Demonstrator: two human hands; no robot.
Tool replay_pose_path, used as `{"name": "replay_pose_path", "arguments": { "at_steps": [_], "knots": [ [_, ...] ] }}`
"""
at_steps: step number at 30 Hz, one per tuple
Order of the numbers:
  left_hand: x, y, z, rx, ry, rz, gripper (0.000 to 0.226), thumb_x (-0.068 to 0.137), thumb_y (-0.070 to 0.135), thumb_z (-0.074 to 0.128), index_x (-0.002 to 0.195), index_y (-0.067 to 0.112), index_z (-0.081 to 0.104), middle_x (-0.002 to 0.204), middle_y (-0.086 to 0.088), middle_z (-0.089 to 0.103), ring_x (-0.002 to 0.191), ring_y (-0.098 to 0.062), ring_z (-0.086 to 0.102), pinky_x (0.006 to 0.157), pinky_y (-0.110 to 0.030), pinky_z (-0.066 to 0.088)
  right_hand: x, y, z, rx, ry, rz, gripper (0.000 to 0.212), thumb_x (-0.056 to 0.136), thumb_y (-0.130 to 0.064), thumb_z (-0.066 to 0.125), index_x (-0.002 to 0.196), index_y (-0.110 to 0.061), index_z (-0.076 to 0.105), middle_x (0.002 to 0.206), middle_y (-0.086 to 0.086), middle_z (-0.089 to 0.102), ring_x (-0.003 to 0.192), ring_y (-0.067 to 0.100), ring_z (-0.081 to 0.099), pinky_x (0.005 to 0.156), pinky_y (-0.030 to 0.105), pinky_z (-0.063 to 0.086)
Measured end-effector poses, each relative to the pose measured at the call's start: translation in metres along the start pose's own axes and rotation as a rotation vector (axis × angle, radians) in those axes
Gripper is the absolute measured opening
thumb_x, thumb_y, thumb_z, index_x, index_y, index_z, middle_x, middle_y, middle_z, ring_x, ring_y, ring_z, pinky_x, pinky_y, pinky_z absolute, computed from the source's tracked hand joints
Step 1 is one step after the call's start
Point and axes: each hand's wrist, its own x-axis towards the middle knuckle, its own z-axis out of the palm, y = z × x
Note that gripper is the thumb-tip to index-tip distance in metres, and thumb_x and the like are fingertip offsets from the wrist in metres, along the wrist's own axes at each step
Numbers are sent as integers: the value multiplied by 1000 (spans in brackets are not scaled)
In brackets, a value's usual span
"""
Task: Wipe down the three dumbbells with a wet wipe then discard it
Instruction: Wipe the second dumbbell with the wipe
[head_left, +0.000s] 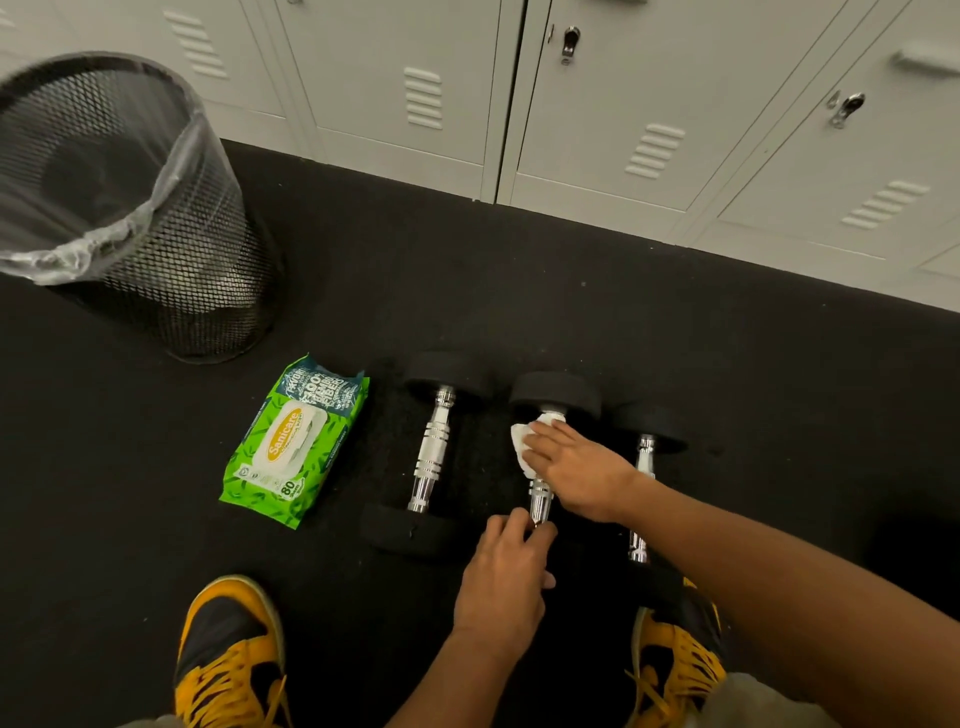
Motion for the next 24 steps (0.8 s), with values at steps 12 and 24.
{"name": "replay_pose_path", "arguments": {
  "at_steps": [12, 24],
  "knots": [
    [-1, -1, 1, -4, -2, 10, 52, 93, 22, 62, 139, 29, 40, 134, 6, 33, 122, -13, 33, 92, -27, 46, -14, -9, -4, 122, -54, -57, 64, 94, -11, 52, 153, -9, 27, 160, 8, 24, 152, 25, 3, 124, 39, 0],
    [-1, -4, 2, -27, 5, 34, 47, 94, 24, 60, 137, 29, 42, 141, 8, 29, 128, -10, 28, 96, -23, 42, -21, -26, 6, 222, -65, -154, 50, 90, -10, 61, 139, -16, 52, 151, 1, 43, 149, 21, 19, 124, 43, 11]
  ]
}}
